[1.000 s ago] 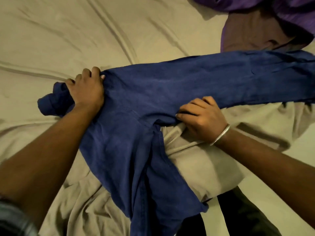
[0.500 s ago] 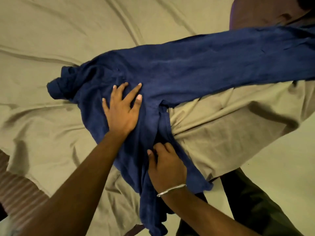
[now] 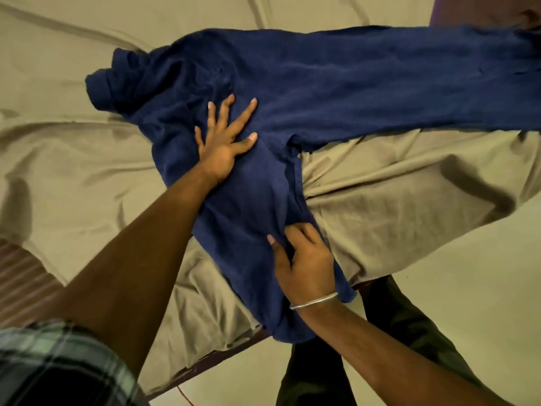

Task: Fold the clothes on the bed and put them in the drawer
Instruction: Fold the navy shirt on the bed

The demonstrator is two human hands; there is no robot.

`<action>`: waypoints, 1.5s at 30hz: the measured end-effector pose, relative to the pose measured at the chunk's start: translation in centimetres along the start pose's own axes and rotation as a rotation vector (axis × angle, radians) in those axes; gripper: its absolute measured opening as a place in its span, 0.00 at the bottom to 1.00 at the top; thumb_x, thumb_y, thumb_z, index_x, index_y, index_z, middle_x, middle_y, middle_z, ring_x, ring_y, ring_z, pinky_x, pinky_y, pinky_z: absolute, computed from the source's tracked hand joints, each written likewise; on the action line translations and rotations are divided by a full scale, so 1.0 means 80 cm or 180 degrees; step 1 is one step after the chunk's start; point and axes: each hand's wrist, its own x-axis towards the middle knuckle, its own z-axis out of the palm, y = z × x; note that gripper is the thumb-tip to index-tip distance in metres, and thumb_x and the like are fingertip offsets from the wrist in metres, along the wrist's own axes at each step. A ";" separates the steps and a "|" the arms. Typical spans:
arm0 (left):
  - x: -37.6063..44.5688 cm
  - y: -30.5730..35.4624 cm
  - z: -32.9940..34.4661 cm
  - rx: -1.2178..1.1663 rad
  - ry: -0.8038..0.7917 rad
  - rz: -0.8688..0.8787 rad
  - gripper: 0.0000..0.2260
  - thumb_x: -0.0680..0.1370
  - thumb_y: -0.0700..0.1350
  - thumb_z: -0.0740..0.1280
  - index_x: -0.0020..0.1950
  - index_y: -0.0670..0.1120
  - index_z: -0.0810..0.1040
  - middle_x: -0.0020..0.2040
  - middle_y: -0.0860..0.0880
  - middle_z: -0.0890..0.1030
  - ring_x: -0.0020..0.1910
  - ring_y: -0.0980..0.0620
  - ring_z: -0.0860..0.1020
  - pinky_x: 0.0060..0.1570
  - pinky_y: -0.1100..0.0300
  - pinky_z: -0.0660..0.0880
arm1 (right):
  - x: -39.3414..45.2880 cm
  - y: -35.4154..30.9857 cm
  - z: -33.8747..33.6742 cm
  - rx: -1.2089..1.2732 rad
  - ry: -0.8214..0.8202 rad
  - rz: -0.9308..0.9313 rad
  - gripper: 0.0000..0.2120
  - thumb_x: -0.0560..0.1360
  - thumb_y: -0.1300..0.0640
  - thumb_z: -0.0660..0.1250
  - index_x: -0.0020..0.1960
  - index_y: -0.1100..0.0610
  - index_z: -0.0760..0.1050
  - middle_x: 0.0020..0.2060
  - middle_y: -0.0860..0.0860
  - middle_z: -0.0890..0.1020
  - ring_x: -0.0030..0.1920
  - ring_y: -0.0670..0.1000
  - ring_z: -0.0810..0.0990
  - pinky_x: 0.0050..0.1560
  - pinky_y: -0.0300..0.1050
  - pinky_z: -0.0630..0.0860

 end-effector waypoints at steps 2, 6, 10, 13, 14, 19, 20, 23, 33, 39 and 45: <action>-0.003 0.000 0.002 -0.0005 0.0059 0.0023 0.26 0.82 0.58 0.60 0.78 0.65 0.54 0.82 0.56 0.45 0.79 0.47 0.36 0.71 0.34 0.32 | -0.008 0.007 0.002 0.0185 0.0344 -0.0292 0.08 0.79 0.58 0.68 0.52 0.63 0.81 0.49 0.55 0.78 0.47 0.50 0.78 0.47 0.40 0.77; -0.030 0.017 0.000 -0.0145 0.0818 0.0203 0.20 0.82 0.58 0.60 0.74 0.63 0.66 0.79 0.56 0.60 0.80 0.48 0.46 0.73 0.32 0.41 | -0.023 -0.006 -0.010 0.1280 0.0190 0.0546 0.14 0.82 0.56 0.61 0.48 0.66 0.79 0.38 0.54 0.77 0.40 0.44 0.76 0.41 0.40 0.74; -0.058 0.042 -0.001 0.0790 0.0833 0.1752 0.15 0.82 0.55 0.59 0.69 0.62 0.75 0.74 0.55 0.70 0.77 0.46 0.60 0.69 0.34 0.58 | -0.028 0.000 -0.022 0.1911 -0.0271 0.1271 0.11 0.80 0.51 0.63 0.45 0.58 0.76 0.34 0.56 0.79 0.36 0.50 0.76 0.40 0.50 0.76; -0.053 0.038 0.003 0.1438 0.0169 0.1987 0.15 0.81 0.58 0.59 0.64 0.62 0.78 0.73 0.56 0.72 0.75 0.46 0.64 0.68 0.37 0.60 | -0.041 0.033 -0.032 0.1272 -0.0519 0.0911 0.09 0.76 0.48 0.69 0.46 0.53 0.74 0.29 0.52 0.75 0.29 0.45 0.73 0.35 0.45 0.75; -0.050 0.037 0.005 0.1481 0.0093 0.2022 0.14 0.80 0.57 0.60 0.61 0.59 0.81 0.71 0.55 0.73 0.74 0.45 0.66 0.65 0.38 0.65 | -0.048 0.045 -0.035 0.0948 -0.0459 0.0661 0.08 0.77 0.49 0.68 0.46 0.52 0.74 0.28 0.49 0.75 0.28 0.43 0.73 0.33 0.41 0.74; -0.045 0.055 0.013 0.1474 0.0543 0.2323 0.08 0.81 0.50 0.64 0.52 0.50 0.81 0.63 0.51 0.80 0.65 0.45 0.75 0.51 0.47 0.70 | -0.075 0.089 -0.050 0.0079 0.0190 0.0120 0.14 0.81 0.48 0.56 0.54 0.54 0.76 0.29 0.49 0.79 0.26 0.48 0.75 0.26 0.45 0.75; -0.047 0.060 0.015 0.1461 0.0652 0.2367 0.08 0.81 0.50 0.63 0.53 0.50 0.81 0.63 0.51 0.80 0.65 0.46 0.75 0.51 0.48 0.70 | -0.075 0.090 -0.052 0.0137 0.0233 0.0290 0.19 0.81 0.45 0.54 0.54 0.57 0.77 0.29 0.50 0.78 0.26 0.50 0.76 0.25 0.46 0.75; -0.048 0.066 0.024 0.1639 0.0630 0.2290 0.09 0.82 0.50 0.62 0.56 0.50 0.80 0.64 0.50 0.79 0.65 0.44 0.74 0.52 0.46 0.70 | -0.069 0.095 -0.054 0.0048 0.0138 0.0646 0.34 0.78 0.31 0.47 0.57 0.59 0.74 0.35 0.52 0.81 0.31 0.54 0.80 0.28 0.39 0.71; -0.061 0.080 0.057 0.1647 0.0873 0.1687 0.13 0.84 0.51 0.56 0.60 0.48 0.77 0.67 0.48 0.75 0.69 0.46 0.71 0.56 0.46 0.67 | -0.103 0.124 -0.048 -0.0363 0.0002 0.0246 0.19 0.80 0.44 0.60 0.55 0.60 0.75 0.51 0.57 0.78 0.47 0.54 0.79 0.45 0.44 0.79; -0.111 0.081 0.063 0.0589 0.1950 0.0963 0.13 0.84 0.46 0.59 0.64 0.45 0.77 0.67 0.46 0.76 0.68 0.46 0.72 0.63 0.47 0.68 | -0.099 0.125 -0.055 -0.0201 -0.0175 0.0563 0.10 0.79 0.56 0.66 0.53 0.63 0.74 0.50 0.58 0.77 0.47 0.44 0.71 0.44 0.24 0.67; -0.263 0.070 0.129 -0.1005 0.2587 -0.1716 0.22 0.80 0.54 0.66 0.71 0.45 0.69 0.67 0.45 0.70 0.68 0.46 0.68 0.70 0.51 0.64 | -0.106 0.138 -0.088 0.1085 -0.0314 0.0833 0.11 0.78 0.41 0.61 0.52 0.48 0.70 0.45 0.52 0.78 0.47 0.52 0.78 0.47 0.45 0.76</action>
